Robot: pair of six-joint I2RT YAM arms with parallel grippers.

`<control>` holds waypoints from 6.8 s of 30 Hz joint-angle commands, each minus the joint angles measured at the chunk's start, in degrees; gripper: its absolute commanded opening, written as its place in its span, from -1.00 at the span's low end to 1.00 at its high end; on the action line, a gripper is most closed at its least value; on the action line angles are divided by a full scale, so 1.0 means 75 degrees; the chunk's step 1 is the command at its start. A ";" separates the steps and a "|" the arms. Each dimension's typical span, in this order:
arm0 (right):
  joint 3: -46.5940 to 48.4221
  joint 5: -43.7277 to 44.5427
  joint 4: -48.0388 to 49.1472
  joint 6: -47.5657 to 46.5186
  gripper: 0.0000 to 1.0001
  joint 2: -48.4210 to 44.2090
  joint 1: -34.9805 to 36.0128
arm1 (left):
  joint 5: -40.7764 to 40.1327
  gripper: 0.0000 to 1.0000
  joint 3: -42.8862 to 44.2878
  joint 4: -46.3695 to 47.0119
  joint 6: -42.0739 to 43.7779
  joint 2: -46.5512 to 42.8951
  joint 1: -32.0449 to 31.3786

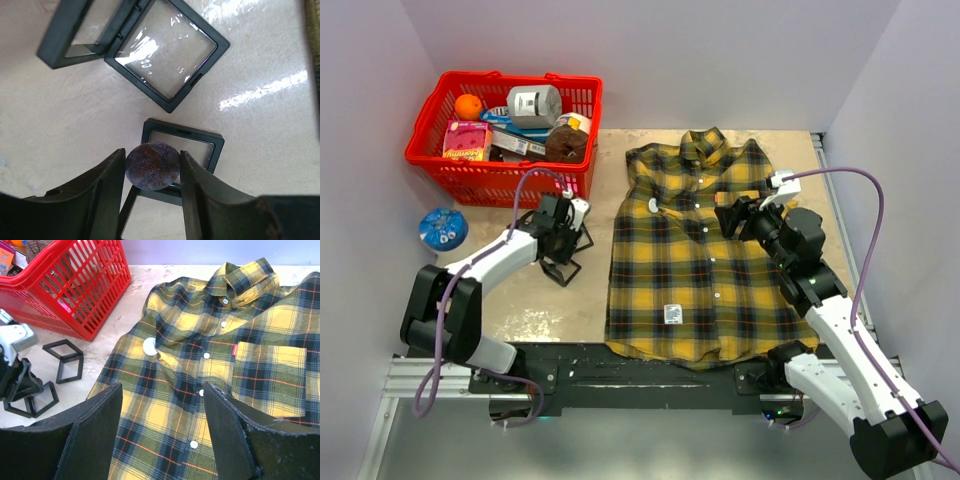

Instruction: Pin the brooch onto the clothing

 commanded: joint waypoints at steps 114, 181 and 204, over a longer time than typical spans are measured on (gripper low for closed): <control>-0.0007 0.4175 0.2561 -0.3187 -1.00 0.2996 0.5739 | 0.4403 0.57 -0.0954 0.4757 -1.0922 -0.1292 -0.1606; -0.0348 0.4836 0.2821 -0.2281 0.43 0.2447 0.6139 | 0.5283 -1.00 -0.0766 0.5425 -0.7632 -0.0377 -0.0434; 0.0309 -0.1799 0.2702 0.1570 0.16 0.2118 0.3395 | 0.8316 -1.00 -0.2090 0.7181 -0.4570 -0.2816 -0.0446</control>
